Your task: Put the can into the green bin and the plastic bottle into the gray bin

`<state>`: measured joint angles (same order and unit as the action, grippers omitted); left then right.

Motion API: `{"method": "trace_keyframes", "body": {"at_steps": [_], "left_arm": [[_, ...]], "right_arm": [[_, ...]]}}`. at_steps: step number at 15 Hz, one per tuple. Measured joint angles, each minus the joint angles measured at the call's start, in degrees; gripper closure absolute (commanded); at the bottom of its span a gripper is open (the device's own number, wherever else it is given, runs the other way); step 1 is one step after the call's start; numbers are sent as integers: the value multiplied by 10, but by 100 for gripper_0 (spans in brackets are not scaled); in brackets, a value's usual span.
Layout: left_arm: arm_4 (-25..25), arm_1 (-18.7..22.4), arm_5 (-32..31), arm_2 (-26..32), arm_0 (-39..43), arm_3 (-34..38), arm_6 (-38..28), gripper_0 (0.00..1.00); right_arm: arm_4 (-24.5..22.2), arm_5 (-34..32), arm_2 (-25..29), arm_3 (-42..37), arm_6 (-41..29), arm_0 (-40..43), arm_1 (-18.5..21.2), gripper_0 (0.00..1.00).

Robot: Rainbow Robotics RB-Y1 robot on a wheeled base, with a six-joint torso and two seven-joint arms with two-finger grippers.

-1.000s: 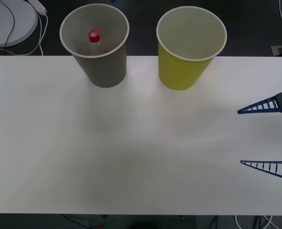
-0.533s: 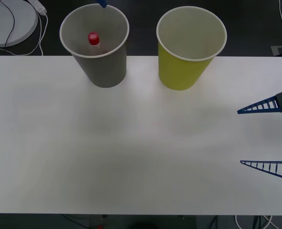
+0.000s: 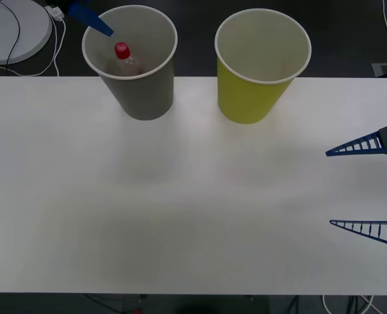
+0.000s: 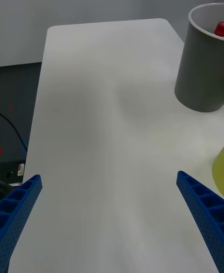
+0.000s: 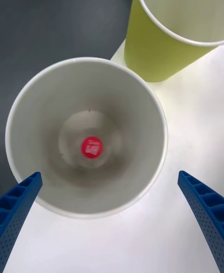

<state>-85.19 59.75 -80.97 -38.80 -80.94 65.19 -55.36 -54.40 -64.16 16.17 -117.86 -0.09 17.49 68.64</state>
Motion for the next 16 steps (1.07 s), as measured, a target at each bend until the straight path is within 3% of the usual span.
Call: {"method": "trace_keyframes", "body": {"at_steps": [3, 5, 11, 16], "left_arm": [[30, 44, 0, 39, 64, 68, 2, 0], [33, 62, 0, 102, 135, 124, 0, 0], [39, 65, 0, 299, 357, 270, 17, 0], [100, 66, 0, 390, 494, 304, 127, 0]], "right_arm": [[0, 0, 0, 0, 0, 0, 0, 0], [0, 0, 0, 0, 0, 0, 0, 0], [0, 0, 0, 0, 0, 0, 0, 0], [0, 0, 0, 0, 0, 0, 0, 0]]}}
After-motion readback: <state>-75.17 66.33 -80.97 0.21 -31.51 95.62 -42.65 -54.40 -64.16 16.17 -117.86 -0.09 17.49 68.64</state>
